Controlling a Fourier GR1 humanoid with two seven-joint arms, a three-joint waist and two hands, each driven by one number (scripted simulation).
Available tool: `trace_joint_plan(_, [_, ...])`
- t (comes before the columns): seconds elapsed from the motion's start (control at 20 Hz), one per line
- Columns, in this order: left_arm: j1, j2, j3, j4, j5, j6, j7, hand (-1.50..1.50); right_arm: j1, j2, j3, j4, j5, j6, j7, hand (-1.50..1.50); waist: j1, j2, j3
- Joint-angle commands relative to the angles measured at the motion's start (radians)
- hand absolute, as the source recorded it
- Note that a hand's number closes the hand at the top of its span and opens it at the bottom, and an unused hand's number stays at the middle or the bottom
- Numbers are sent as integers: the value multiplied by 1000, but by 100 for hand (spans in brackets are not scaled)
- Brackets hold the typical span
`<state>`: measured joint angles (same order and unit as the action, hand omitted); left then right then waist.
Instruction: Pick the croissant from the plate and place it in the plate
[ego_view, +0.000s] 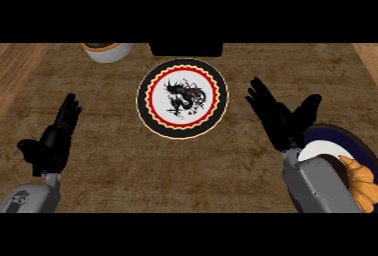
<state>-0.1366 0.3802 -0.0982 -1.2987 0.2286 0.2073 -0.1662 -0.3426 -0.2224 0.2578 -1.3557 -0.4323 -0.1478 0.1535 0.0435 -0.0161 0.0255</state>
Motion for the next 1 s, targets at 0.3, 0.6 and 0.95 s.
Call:
trace_joint_plan(0.3, [58,32,-2,-13,-3,-45,3,0,113,-377,-156,-19,294,-130,-105,150,-110,18,-68])
trace_joint_plan(0.6, [109,-15,-46,-35,-9,-58,2,0,327,-22,-331,-167,240,-482,-500,-150,-75,9,-25])
trace_joint_plan(0.95, [91,-23,-21,30,-27,-100,-57,0,628,71,-292,-368,333,-581,-620,-150,-62,14,-26])
